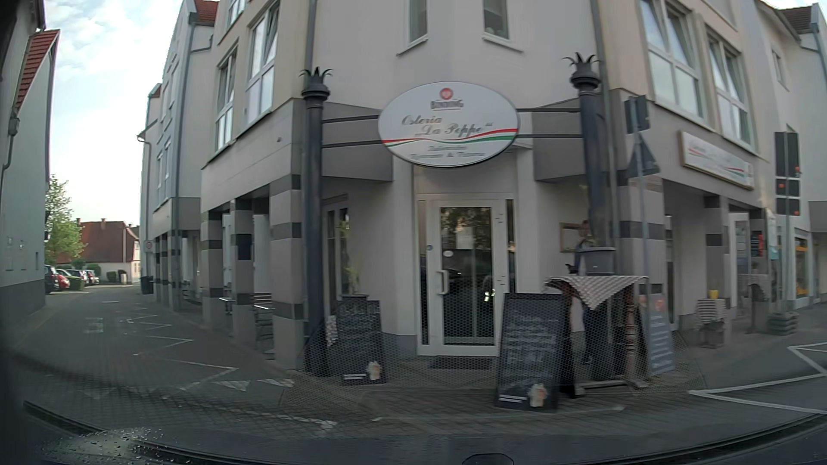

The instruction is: Follow the waypoints while adhering to traffic rules and regulations

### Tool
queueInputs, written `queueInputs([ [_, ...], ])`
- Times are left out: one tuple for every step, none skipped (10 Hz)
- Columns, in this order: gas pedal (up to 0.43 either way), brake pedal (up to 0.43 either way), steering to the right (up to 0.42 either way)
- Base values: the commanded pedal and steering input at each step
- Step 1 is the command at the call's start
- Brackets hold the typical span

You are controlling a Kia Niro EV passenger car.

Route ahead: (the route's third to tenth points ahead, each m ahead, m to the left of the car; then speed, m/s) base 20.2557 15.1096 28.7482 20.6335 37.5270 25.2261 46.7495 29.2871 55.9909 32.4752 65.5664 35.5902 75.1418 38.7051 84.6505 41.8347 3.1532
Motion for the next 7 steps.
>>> queueInputs([
  [0.0, 0.0, -0.832],
  [0.0, 0.0, -0.809],
  [0.0, 0.0, -0.779],
  [0.0, 0.0, -0.748],
  [0.0, 0.0, -0.704],
  [0.0, 0.0, -0.655],
  [0.0, 0.0, -0.623],
])
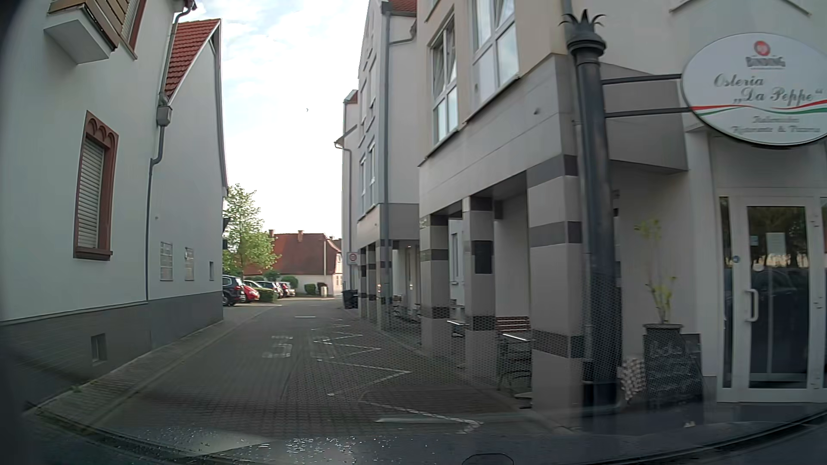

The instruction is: Follow the waypoints while adhering to traffic rules and regulations

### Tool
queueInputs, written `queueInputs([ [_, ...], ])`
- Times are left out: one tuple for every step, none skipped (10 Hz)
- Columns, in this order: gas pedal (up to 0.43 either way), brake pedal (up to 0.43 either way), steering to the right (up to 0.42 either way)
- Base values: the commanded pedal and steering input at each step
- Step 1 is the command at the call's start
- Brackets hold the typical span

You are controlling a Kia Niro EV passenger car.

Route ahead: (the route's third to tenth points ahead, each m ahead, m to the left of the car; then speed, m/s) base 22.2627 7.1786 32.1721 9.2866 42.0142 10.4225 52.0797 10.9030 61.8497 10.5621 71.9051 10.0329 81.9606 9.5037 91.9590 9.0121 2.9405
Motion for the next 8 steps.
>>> queueInputs([
  [0.0, 0.0, -0.574],
  [0.0, 0.0, -0.517],
  [0.0, 0.0, -0.441],
  [0.0, 0.0, -0.385],
  [0.0, 0.0, -0.318],
  [0.0, 0.0, -0.265],
  [0.0, 0.0, -0.234],
  [0.0, 0.0, -0.196],
])
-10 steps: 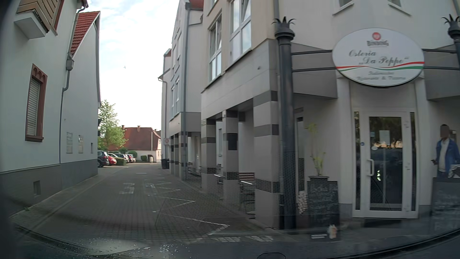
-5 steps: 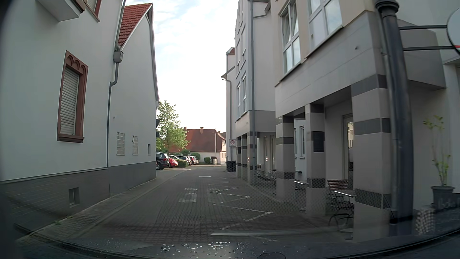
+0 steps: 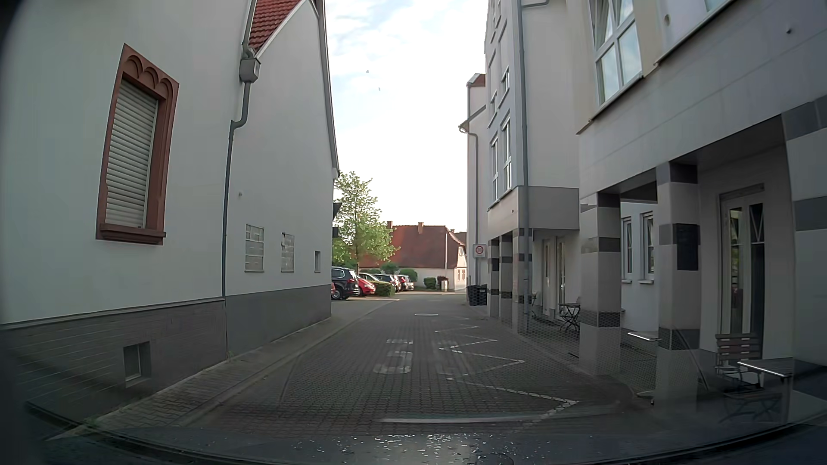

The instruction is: Follow the waypoints while adhering to traffic rules and regulations

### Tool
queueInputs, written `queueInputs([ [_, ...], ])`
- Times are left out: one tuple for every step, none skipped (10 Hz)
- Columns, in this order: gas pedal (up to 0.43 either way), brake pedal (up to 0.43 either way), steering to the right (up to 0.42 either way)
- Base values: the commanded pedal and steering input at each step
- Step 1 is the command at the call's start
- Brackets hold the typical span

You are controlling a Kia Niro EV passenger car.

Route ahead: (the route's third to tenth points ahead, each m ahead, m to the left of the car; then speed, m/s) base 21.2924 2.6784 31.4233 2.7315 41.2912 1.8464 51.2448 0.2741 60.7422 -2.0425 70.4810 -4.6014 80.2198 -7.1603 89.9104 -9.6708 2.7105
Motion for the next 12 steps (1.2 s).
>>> queueInputs([
  [0.0, 0.0, -0.158],
  [0.0, 0.0, -0.131],
  [0.0, 0.0, -0.096],
  [0.0, 0.0, -0.068],
  [0.0, 0.0, -0.038],
  [0.0, 0.0, -0.023],
  [0.0, 0.0, -0.013],
  [0.0, 0.0, -0.011],
  [0.0, 0.0, -0.011],
  [0.0, 0.0, -0.011],
  [0.0, 0.0, -0.011],
  [0.0, 0.0, -0.011],
])
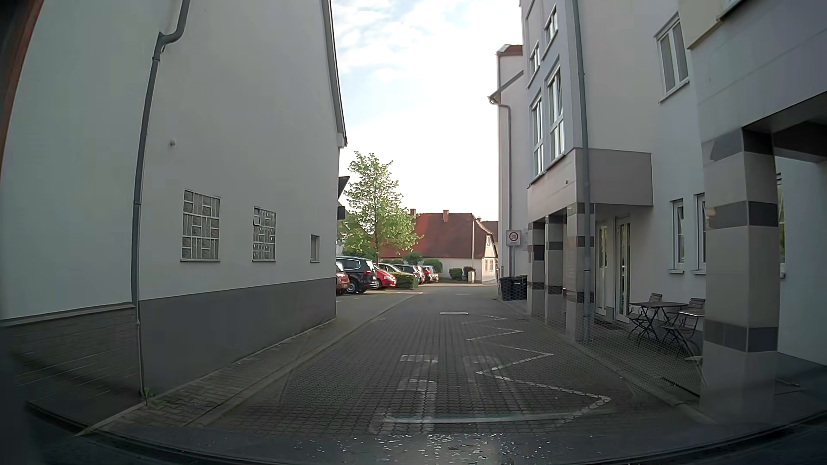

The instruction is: Follow the waypoints while adhering to traffic rules and regulations

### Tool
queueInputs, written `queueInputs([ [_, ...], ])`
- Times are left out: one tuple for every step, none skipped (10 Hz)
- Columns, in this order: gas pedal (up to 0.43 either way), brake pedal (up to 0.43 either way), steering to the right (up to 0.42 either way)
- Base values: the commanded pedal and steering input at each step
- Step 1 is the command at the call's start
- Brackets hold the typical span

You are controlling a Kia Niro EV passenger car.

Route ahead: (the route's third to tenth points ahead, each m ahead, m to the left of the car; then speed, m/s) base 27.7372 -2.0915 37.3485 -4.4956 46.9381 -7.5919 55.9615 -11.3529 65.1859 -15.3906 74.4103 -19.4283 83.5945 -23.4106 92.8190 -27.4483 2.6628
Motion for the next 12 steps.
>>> queueInputs([
  [0.0, 0.0, -0.011],
  [0.0, 0.0, -0.011],
  [0.0, 0.0, -0.01],
  [0.0, 0.0, -0.01],
  [0.0, 0.0, -0.01],
  [0.0, 0.0, -0.01],
  [0.0, 0.0, -0.009],
  [0.0, 0.0, -0.008],
  [0.0, 0.0, -0.008],
  [0.0, 0.0, -0.008],
  [0.0, 0.0, -0.008],
  [0.0, 0.0, -0.008],
])
